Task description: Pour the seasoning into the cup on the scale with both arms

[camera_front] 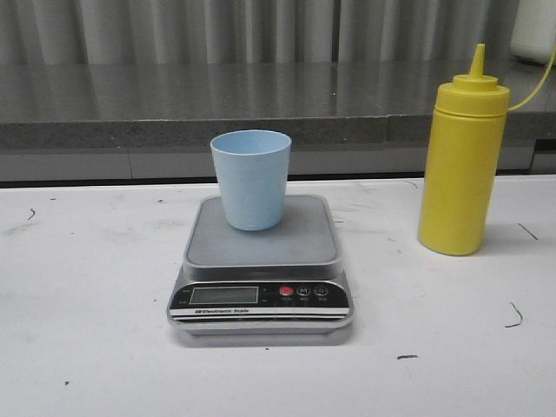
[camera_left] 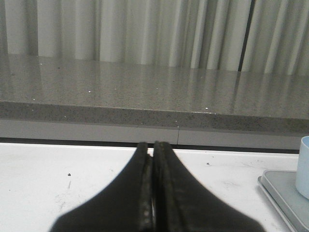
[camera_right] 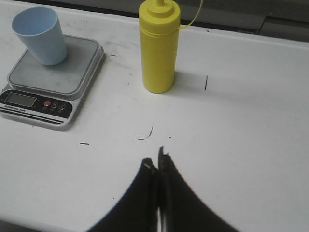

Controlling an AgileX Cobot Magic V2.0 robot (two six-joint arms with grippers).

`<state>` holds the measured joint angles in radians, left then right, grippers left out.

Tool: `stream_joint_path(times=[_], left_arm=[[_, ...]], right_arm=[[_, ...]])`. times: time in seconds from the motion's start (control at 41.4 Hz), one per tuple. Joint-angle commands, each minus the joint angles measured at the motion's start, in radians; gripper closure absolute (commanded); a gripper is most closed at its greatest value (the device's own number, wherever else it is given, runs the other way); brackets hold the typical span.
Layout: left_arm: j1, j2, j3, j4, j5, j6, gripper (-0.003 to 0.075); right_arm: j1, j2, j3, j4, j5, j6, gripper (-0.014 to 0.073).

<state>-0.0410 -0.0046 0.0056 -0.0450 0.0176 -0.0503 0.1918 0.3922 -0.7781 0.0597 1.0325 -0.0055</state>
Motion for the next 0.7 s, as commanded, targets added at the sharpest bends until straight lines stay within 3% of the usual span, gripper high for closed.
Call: stream_joint_path(times=[0.0, 0.314, 0.676], left_arm=[[0.001, -0.018, 0.022, -0.007, -0.084, -0.008, 0.074], [0.001, -0.018, 0.022, -0.007, -0.084, -0.008, 0.074], [0.001, -0.018, 0.022, -0.007, -0.084, -0.008, 0.074]], right_arm=[[-0.015, -0.022, 0.012, -0.027, -0.101, -0.01, 0.0711], [-0.136, -0.247, 0.402, -0.053, -0.556, -0.01, 0.0711], [-0.191, -0.414, 0.746, -0.053, -0.894, -0.009, 0.0711]])
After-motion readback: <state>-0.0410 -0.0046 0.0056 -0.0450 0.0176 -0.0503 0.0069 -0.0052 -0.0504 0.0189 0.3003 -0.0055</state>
